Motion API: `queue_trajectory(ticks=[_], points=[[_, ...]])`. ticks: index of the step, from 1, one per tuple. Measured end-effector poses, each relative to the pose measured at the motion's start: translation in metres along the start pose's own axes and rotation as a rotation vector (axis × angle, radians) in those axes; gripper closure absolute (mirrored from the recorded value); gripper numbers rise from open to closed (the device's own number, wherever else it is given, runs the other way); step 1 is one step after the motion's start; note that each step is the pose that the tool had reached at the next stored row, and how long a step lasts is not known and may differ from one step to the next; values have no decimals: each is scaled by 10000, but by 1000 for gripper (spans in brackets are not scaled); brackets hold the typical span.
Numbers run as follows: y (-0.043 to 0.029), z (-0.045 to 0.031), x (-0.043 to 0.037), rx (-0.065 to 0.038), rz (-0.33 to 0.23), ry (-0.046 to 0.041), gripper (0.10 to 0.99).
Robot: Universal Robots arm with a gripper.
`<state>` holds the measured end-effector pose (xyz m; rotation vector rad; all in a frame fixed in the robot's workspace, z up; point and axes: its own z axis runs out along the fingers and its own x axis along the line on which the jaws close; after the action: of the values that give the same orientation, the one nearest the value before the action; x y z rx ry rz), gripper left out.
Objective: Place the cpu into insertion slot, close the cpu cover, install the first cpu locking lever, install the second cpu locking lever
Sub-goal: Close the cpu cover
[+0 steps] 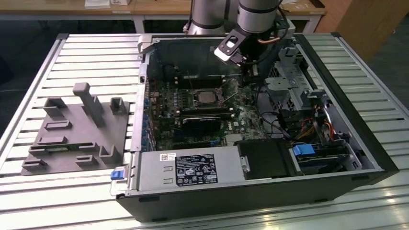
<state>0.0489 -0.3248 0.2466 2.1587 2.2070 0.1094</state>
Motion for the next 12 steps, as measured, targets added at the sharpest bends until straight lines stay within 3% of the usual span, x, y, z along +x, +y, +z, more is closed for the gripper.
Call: queue_trajectory(ticks=[4, 12], points=[[-2, 41, 0, 10, 0, 2, 984], [-1, 47, 0, 46, -1, 2, 984]])
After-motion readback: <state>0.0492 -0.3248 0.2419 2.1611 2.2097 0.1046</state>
